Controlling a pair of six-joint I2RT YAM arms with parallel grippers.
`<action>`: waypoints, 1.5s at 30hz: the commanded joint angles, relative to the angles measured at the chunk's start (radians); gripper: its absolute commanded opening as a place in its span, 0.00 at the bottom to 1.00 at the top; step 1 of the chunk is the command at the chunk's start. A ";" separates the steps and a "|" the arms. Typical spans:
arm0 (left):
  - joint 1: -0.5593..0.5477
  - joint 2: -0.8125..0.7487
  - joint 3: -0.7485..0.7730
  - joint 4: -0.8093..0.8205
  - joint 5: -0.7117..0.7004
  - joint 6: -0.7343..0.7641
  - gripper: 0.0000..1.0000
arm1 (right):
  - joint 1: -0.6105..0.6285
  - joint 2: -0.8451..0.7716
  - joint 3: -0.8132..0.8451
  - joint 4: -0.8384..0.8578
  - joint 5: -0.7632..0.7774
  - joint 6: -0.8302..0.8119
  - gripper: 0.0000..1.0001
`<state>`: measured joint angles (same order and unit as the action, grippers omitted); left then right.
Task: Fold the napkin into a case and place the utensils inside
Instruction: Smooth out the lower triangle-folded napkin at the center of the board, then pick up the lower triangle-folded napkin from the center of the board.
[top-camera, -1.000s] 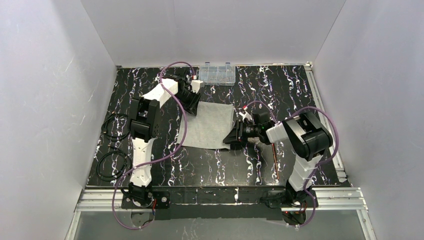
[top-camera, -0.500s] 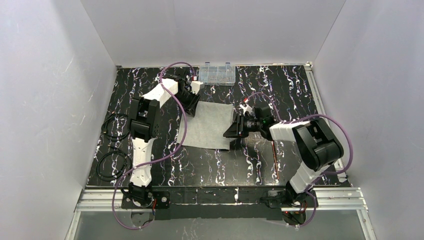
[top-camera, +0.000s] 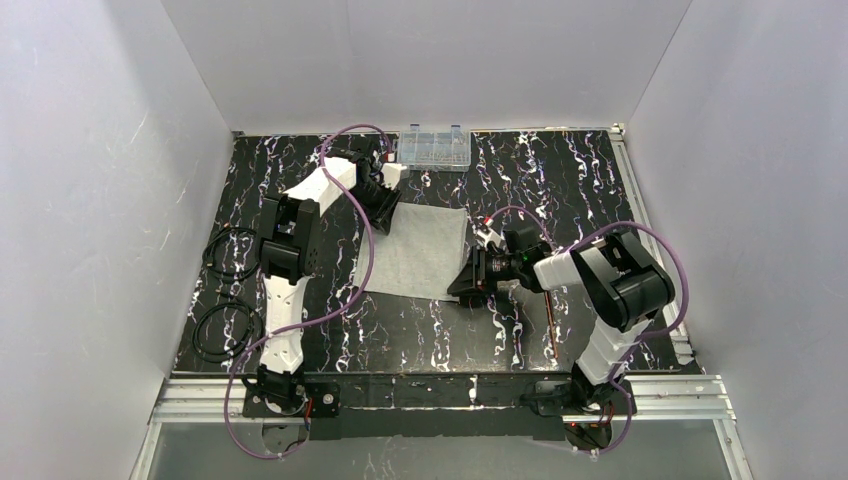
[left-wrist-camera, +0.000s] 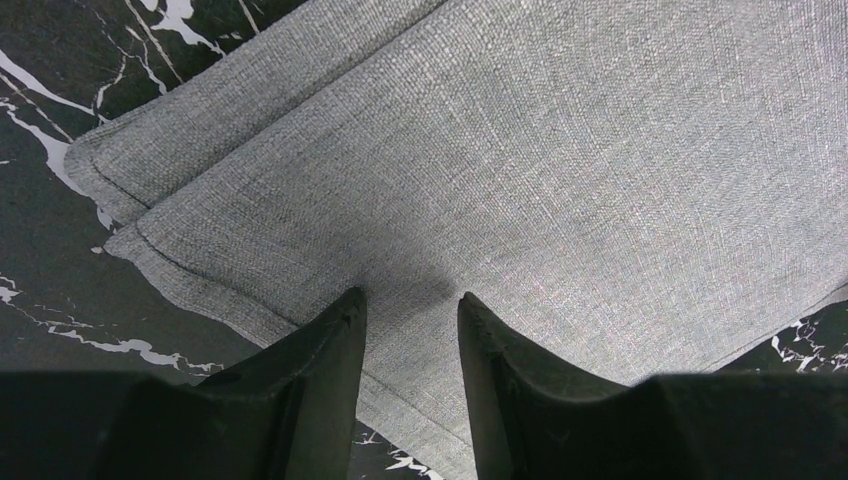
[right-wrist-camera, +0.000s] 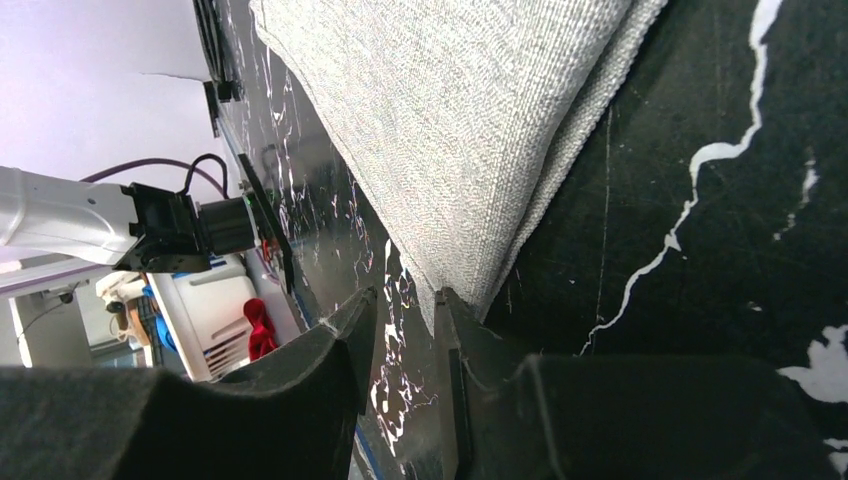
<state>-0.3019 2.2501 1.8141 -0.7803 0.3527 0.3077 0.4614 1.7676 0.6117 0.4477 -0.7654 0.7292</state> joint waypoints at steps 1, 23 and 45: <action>0.005 -0.052 0.021 -0.050 -0.020 0.031 0.39 | 0.004 -0.031 0.022 -0.013 0.052 -0.018 0.38; -0.001 -0.985 -0.736 0.106 0.181 0.610 0.98 | 0.257 -0.482 0.356 -0.631 0.907 -0.543 0.99; -0.030 -0.905 -1.228 0.572 0.169 1.452 0.69 | 0.397 -0.603 0.086 -0.424 1.016 -1.138 0.99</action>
<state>-0.3305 1.2835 0.5488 -0.1978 0.5152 1.6119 0.8532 1.1648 0.6952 -0.0536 0.2581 -0.3702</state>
